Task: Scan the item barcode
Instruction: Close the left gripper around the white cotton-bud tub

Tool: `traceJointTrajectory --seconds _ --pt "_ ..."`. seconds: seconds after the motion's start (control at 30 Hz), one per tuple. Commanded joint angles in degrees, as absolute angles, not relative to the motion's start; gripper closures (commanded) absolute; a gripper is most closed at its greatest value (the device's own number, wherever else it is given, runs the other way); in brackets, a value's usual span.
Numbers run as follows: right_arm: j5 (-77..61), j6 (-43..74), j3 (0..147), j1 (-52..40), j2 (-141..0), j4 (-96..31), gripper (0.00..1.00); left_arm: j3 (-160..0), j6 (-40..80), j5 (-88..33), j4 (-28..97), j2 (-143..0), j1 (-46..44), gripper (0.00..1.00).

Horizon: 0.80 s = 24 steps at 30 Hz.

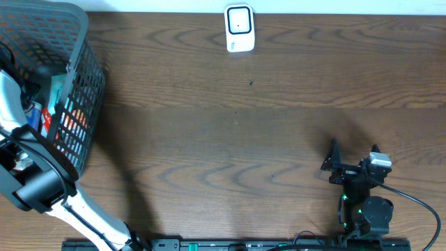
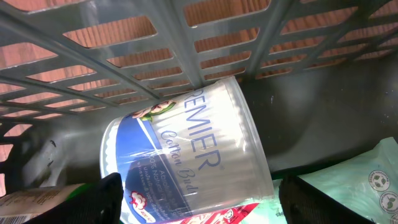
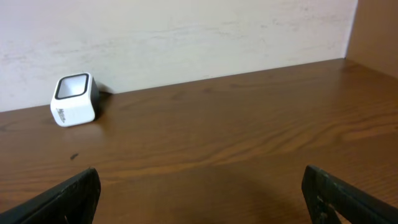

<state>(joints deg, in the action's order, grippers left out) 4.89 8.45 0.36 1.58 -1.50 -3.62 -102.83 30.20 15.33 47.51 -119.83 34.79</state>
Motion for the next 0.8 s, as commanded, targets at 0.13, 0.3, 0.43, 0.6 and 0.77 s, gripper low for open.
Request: traceJointTrajectory --seconds 0.13,0.3,0.43,0.6,0.77 --pt "5.06 7.62 0.32 1.41 -1.48 -3.81 0.01 -102.59 30.7 15.55 47.66 -120.36 35.07 0.2" --pt "5.04 7.62 0.32 1.41 -1.48 -3.81 0.01 -102.59 30.68 15.53 47.68 -120.36 35.0 0.2" --pt "5.04 7.62 0.32 1.41 -1.48 -3.81 0.01 -102.59 30.68 15.53 47.66 -120.36 35.0 0.2" --pt "5.04 7.62 0.32 1.41 -1.48 -3.81 0.01 -102.59 30.7 15.53 47.9 -120.36 35.0 0.2" --pt "5.04 7.62 0.32 1.41 -1.45 -3.81 0.01 -102.59 30.7 15.53 48.36 -120.36 35.0 0.2"
